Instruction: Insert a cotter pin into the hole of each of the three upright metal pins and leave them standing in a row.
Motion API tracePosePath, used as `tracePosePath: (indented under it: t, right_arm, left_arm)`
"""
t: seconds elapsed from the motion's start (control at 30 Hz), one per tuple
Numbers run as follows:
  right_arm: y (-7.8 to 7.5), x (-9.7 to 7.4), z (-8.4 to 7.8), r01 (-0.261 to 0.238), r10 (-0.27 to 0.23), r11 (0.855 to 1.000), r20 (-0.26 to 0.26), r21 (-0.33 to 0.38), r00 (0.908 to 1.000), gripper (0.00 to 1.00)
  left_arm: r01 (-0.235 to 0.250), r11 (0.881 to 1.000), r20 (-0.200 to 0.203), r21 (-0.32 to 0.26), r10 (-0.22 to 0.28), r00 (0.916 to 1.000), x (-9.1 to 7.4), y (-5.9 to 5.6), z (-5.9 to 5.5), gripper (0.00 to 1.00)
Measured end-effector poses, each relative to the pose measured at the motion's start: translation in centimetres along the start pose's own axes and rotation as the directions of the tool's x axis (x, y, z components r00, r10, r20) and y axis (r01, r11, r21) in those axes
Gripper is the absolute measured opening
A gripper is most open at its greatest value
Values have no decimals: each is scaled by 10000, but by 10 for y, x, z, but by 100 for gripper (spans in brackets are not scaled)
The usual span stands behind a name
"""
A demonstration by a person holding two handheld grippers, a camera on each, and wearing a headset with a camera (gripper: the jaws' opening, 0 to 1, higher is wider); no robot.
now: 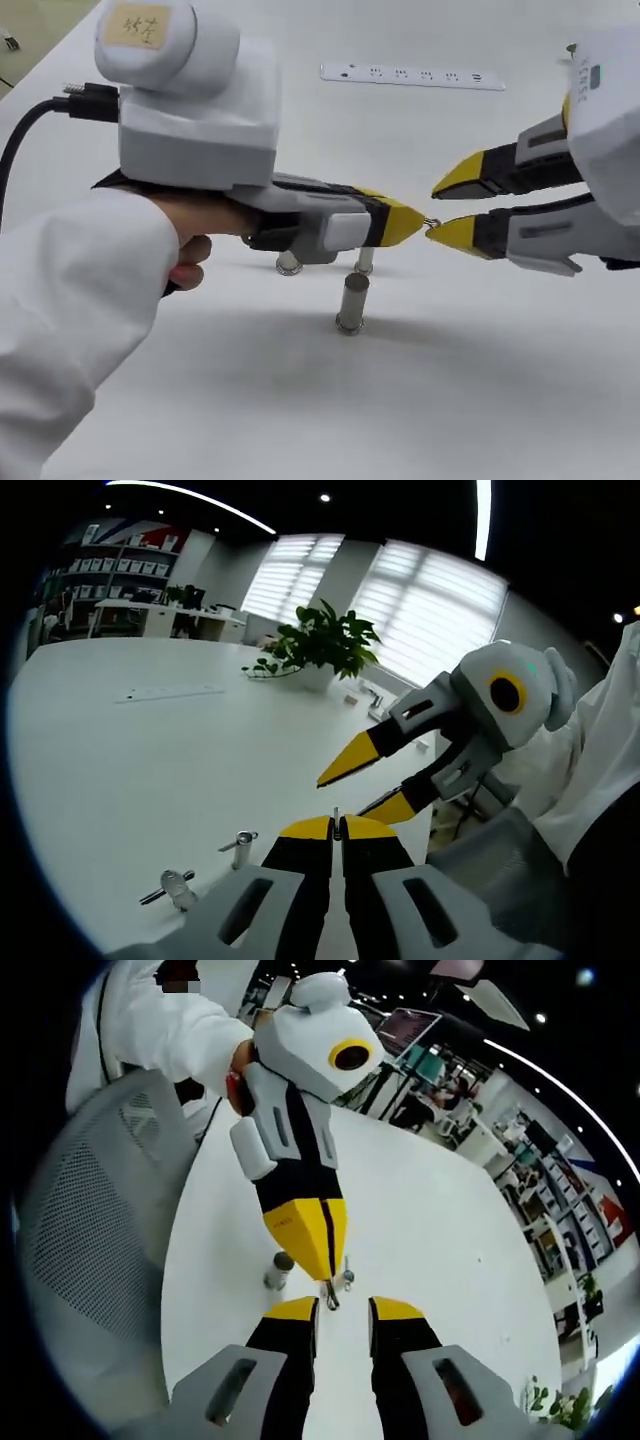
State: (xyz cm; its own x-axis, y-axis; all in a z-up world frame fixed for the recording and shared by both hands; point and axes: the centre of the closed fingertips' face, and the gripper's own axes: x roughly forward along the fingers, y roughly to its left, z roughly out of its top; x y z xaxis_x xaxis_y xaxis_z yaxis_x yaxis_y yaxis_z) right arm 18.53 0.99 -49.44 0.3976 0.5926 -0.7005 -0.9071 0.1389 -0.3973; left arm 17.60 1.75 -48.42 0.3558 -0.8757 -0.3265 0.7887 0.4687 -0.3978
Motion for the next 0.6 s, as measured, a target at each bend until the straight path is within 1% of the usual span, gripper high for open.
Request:
tracePosePath:
  t: [0.07,0.1,0.17,0.27,0.3,0.37,0.4,0.47,0.5,0.53,0.57,0.6]
  right_arm:
    - [1,-1,0,-209,204,9990,146,388,9997,16]
    - [1,-1,0,-266,255,9984,226,504,9994,16]
    - [2,-2,0,-506,483,9955,305,805,9984,16]
    - [1,-2,0,-660,626,9934,391,935,9973,14]
    - [2,-3,0,-804,761,9912,438,1056,9961,14]
    - [6,-3,0,-1060,1004,9868,507,1225,9937,14]
    - [5,-2,0,-1144,1079,9855,578,1253,9925,14]
    - [7,-1,-1,-1370,1302,9820,594,1300,9897,14]
    - [8,-1,-1,-1396,1327,9817,605,1294,9893,14]
    - [9,-1,-1,-1520,1443,9794,658,1330,9874,13]
    - [11,-1,-1,-1660,1570,9760,730,1411,9849,13]
    - [16,-1,3,-1857,1733,9703,898,1553,9808,12]
  left_arm:
    - [45,9997,22,261,-45,10000,-1,-1,0,0]
    - [40,9988,41,498,-42,10000,-3,-1,1,0]
    - [69,9965,-30,834,-67,10000,-4,-1,0,0]
    - [124,9939,-55,1100,-119,9999,-6,-2,-1,0]
    - [158,9911,-40,1321,-154,9999,-7,-2,-1,0]
    - [222,9793,-30,2013,-221,9998,-7,-4,0,0]
    - [293,9712,-8,2364,-300,9996,-8,-6,1,0]
    - [398,9636,9,2644,-415,9991,-9,-10,2,0]
    - [415,9614,36,2721,-441,9990,-10,-9,3,0]
    - [446,9547,41,2941,-479,9988,-10,-9,3,0]
    - [476,9487,28,3126,-510,9987,-11,-10,3,0]
    - [565,9461,-45,3190,-581,9983,-11,-12,2,0]
